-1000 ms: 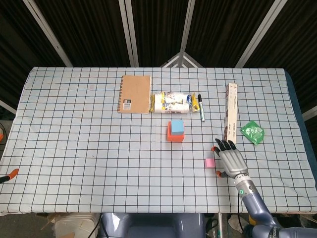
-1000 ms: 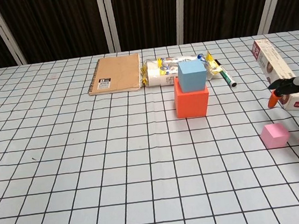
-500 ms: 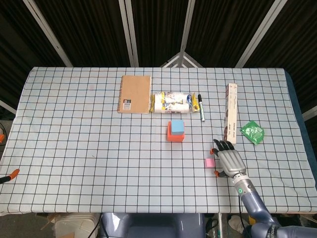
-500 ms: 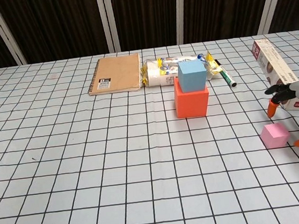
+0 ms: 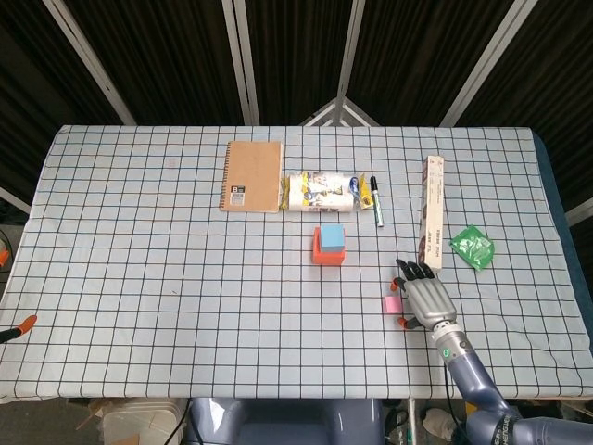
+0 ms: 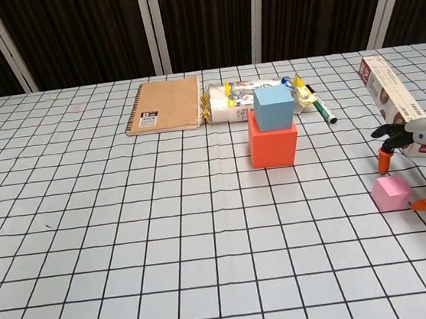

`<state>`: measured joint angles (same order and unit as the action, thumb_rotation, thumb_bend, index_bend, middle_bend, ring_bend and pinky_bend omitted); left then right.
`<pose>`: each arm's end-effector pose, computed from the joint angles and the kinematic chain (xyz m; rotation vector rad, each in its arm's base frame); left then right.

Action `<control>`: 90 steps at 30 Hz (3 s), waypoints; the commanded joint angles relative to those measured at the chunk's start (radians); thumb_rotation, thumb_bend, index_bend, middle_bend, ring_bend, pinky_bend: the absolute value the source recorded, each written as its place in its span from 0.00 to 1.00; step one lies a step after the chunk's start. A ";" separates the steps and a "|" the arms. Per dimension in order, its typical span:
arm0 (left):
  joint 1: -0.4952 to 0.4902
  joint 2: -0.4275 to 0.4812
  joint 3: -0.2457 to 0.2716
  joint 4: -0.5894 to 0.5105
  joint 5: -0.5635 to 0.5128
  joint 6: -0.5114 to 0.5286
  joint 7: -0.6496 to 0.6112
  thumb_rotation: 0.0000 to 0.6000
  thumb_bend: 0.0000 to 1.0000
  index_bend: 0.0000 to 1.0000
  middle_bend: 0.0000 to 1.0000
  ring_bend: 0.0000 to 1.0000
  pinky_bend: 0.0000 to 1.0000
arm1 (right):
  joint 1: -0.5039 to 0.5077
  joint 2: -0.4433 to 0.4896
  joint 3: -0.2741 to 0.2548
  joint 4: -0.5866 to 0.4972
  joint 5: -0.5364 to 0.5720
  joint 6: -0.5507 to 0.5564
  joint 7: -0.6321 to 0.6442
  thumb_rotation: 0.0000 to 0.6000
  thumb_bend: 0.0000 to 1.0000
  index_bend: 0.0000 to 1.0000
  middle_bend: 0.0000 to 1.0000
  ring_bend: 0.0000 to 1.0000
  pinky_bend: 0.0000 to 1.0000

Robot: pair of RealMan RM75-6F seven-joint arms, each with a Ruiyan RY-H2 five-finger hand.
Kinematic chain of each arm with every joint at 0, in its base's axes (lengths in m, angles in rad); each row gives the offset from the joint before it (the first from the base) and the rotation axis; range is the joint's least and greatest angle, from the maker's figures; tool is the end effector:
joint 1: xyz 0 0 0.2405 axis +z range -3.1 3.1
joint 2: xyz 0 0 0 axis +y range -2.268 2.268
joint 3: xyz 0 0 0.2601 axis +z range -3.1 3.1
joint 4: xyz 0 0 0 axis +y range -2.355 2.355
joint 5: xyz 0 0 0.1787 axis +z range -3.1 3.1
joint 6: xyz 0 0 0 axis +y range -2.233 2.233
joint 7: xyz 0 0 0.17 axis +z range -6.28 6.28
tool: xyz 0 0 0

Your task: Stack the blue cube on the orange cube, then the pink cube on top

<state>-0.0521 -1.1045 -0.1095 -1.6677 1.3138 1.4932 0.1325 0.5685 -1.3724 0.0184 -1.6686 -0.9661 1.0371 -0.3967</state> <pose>-0.3232 0.2014 0.2111 -1.2085 -0.8931 -0.7611 -0.2392 -0.3016 0.0385 1.7466 -1.1509 0.6342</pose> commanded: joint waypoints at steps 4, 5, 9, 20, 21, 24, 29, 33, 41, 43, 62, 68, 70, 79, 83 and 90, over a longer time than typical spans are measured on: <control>-0.002 -0.002 0.001 -0.002 -0.003 -0.003 0.008 1.00 0.12 0.08 0.00 0.00 0.00 | 0.002 -0.004 0.010 0.009 -0.001 -0.006 -0.007 1.00 0.34 0.39 0.00 0.00 0.00; -0.002 -0.002 0.000 -0.002 -0.003 -0.002 0.009 1.00 0.12 0.08 0.00 0.00 0.00 | 0.003 -0.005 0.013 0.009 0.000 -0.007 -0.007 1.00 0.34 0.39 0.00 0.00 0.00; -0.001 -0.004 -0.001 -0.003 -0.006 0.000 0.012 1.00 0.12 0.08 0.00 0.00 0.00 | 0.007 -0.010 0.019 0.014 0.004 -0.018 -0.011 1.00 0.34 0.39 0.00 0.00 0.00; -0.004 -0.005 -0.002 -0.002 -0.009 -0.004 0.016 1.00 0.12 0.08 0.00 0.00 0.00 | 0.005 -0.016 0.024 0.018 -0.002 -0.023 -0.013 1.00 0.34 0.42 0.00 0.00 0.00; -0.004 -0.005 -0.002 -0.002 -0.009 -0.004 0.017 1.00 0.12 0.08 0.00 0.00 0.00 | 0.005 -0.015 0.025 0.017 -0.003 -0.024 -0.013 1.00 0.34 0.43 0.00 0.00 0.00; -0.003 -0.005 -0.002 -0.002 -0.009 -0.003 0.017 1.00 0.12 0.08 0.00 0.00 0.00 | 0.004 -0.015 0.026 0.016 -0.003 -0.024 -0.014 1.00 0.34 0.43 0.00 0.00 0.00; -0.002 -0.004 -0.002 -0.003 -0.010 -0.001 0.016 1.00 0.12 0.08 0.00 0.00 0.00 | 0.004 -0.016 0.027 0.018 -0.001 -0.029 -0.018 1.00 0.34 0.44 0.00 0.00 0.00; -0.002 -0.004 -0.001 -0.003 -0.010 0.000 0.017 1.00 0.12 0.08 0.00 0.00 0.00 | 0.003 -0.019 0.028 0.023 0.002 -0.033 -0.017 1.00 0.35 0.45 0.00 0.00 0.00; -0.002 -0.004 -0.001 -0.003 -0.010 0.000 0.016 1.00 0.12 0.08 0.00 0.00 0.00 | 0.001 -0.020 0.029 0.023 -0.004 -0.032 -0.017 1.00 0.36 0.48 0.00 0.00 0.00; -0.001 -0.004 -0.001 -0.003 -0.010 0.000 0.016 1.00 0.12 0.08 0.00 0.00 0.00 | 0.000 -0.020 0.030 0.022 -0.004 -0.032 -0.016 1.00 0.36 0.48 0.00 0.00 0.00; 0.001 0.004 0.001 -0.002 0.002 0.002 -0.009 1.00 0.12 0.08 0.00 0.00 0.00 | 0.023 0.110 0.104 -0.128 0.045 -0.001 -0.052 1.00 0.36 0.50 0.00 0.00 0.00; 0.001 0.009 0.002 0.000 0.008 -0.001 -0.026 1.00 0.12 0.08 0.00 0.00 0.00 | 0.120 0.246 0.207 -0.274 0.227 0.020 -0.198 1.00 0.36 0.50 0.00 0.00 0.00; 0.000 0.010 0.004 0.000 0.011 -0.002 -0.028 1.00 0.12 0.08 0.00 0.00 0.00 | 0.174 0.284 0.244 -0.317 0.328 0.027 -0.264 1.00 0.36 0.50 0.00 0.00 0.00; -0.002 0.009 0.005 0.001 0.012 -0.006 -0.024 1.00 0.12 0.08 0.00 0.00 0.00 | 0.472 0.278 0.336 -0.362 0.841 0.090 -0.535 1.00 0.36 0.50 0.00 0.00 0.00; -0.004 0.009 0.004 0.003 0.012 -0.008 -0.025 1.00 0.12 0.08 0.00 0.00 0.00 | 0.563 0.229 0.359 -0.323 0.968 0.106 -0.583 1.00 0.36 0.50 0.00 0.00 0.00; -0.006 0.014 0.002 0.009 0.007 -0.015 -0.039 1.00 0.12 0.08 0.00 0.00 0.00 | 0.691 0.146 0.402 -0.221 1.134 0.119 -0.631 1.00 0.36 0.50 0.00 0.00 0.00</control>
<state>-0.0576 -1.0910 -0.1077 -1.6591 1.3214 1.4785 0.0941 1.2289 -1.1967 0.3988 -1.9255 0.1304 1.1481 -1.0054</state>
